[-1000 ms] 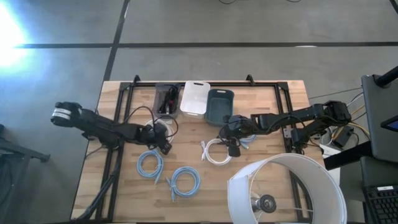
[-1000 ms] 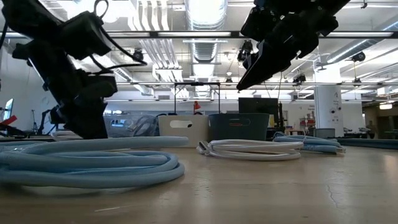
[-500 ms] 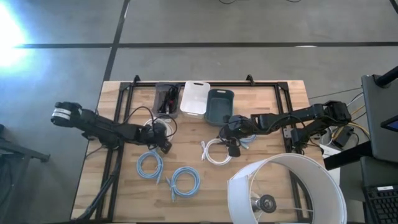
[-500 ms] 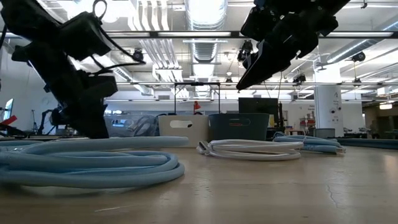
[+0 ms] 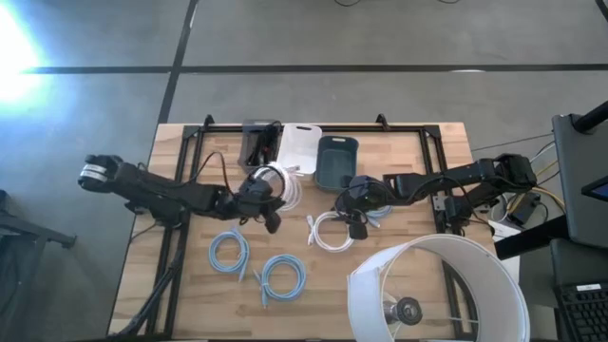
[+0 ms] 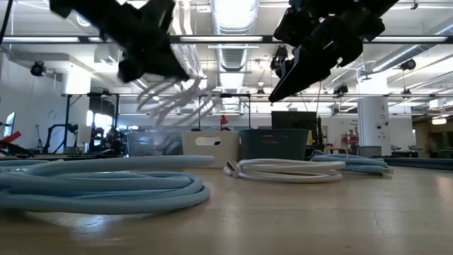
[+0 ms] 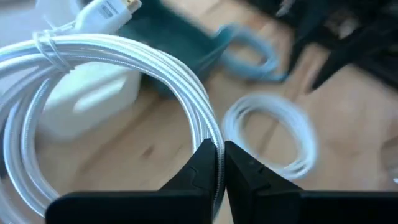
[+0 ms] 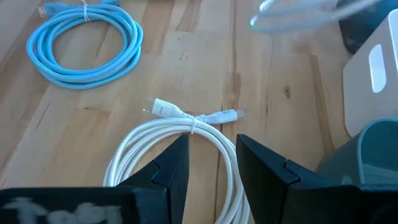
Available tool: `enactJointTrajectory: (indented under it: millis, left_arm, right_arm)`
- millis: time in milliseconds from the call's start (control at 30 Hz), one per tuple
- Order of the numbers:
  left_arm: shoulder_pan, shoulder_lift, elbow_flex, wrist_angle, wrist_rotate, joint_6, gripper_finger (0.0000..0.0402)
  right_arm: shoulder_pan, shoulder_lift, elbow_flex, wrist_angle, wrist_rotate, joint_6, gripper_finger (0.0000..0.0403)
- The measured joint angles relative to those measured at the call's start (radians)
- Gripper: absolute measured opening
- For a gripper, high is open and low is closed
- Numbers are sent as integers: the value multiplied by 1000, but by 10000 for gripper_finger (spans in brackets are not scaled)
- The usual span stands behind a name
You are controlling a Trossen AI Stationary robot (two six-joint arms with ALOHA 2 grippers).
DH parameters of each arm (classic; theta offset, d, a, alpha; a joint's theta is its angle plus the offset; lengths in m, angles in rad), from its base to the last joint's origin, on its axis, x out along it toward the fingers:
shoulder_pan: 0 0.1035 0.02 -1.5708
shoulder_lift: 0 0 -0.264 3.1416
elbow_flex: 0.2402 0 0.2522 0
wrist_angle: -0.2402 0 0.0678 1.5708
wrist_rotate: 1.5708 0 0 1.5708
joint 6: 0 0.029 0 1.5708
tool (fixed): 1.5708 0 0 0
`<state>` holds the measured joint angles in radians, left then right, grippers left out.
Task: Pick & Place USB Port
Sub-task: Put the left white HDMI cable into the white bin
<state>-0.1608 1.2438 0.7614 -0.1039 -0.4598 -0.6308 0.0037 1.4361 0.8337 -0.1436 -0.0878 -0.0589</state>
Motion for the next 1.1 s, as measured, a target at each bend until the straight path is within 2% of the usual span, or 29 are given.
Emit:
enactJointTrajectory:
  millis: [200,367,500,600,833,900,967,1100]
  left_arm:
    - [-37,0,113,9,-109,187,23]
    - [5,14,146,47,-126,104,23]
    - [83,49,161,44,-110,82,23]
    - [173,85,168,68,-10,81,23]
    - [405,218,169,297,404,103,23]
    - [458,262,170,373,489,103,23]
    - [503,301,170,418,537,99,23]
    - [566,364,170,443,564,78,24]
  right_arm:
    - [0,0,0,0,0,0,130]
    - [0,0,0,1,0,-1,127]
    - [0,0,0,4,0,-6,123]
    - [0,0,0,6,0,-8,123]
    - [0,0,0,8,0,-56,130]
    - [0,0,0,8,0,-56,129]
    - [0,0,0,8,0,-57,126]
    - [0,0,0,8,0,-57,123]
